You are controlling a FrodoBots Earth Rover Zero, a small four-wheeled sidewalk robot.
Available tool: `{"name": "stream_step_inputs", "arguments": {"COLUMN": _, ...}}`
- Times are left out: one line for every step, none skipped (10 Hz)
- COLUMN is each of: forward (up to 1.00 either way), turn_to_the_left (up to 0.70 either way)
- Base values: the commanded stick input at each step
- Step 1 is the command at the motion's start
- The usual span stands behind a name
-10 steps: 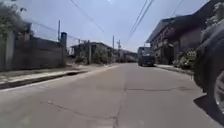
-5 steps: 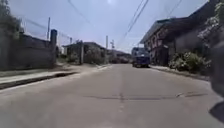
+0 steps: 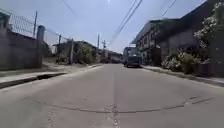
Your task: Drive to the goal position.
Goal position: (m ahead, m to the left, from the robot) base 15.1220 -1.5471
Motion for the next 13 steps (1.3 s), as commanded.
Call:
{"name": "stream_step_inputs", "arguments": {"forward": 1.00, "turn_to_the_left": 0.00}}
{"name": "stream_step_inputs", "arguments": {"forward": 1.00, "turn_to_the_left": 0.00}}
{"name": "stream_step_inputs", "arguments": {"forward": 1.00, "turn_to_the_left": 0.00}}
{"name": "stream_step_inputs", "arguments": {"forward": 1.00, "turn_to_the_left": -0.05}}
{"name": "stream_step_inputs", "arguments": {"forward": 1.00, "turn_to_the_left": -0.22}}
{"name": "stream_step_inputs", "arguments": {"forward": 1.00, "turn_to_the_left": -0.40}}
{"name": "stream_step_inputs", "arguments": {"forward": 1.00, "turn_to_the_left": -0.40}}
{"name": "stream_step_inputs", "arguments": {"forward": 1.00, "turn_to_the_left": -0.40}}
{"name": "stream_step_inputs", "arguments": {"forward": 1.00, "turn_to_the_left": -0.40}}
{"name": "stream_step_inputs", "arguments": {"forward": 1.00, "turn_to_the_left": -0.40}}
{"name": "stream_step_inputs", "arguments": {"forward": 1.00, "turn_to_the_left": -0.40}}
{"name": "stream_step_inputs", "arguments": {"forward": 1.00, "turn_to_the_left": -0.40}}
{"name": "stream_step_inputs", "arguments": {"forward": 1.00, "turn_to_the_left": -0.40}}
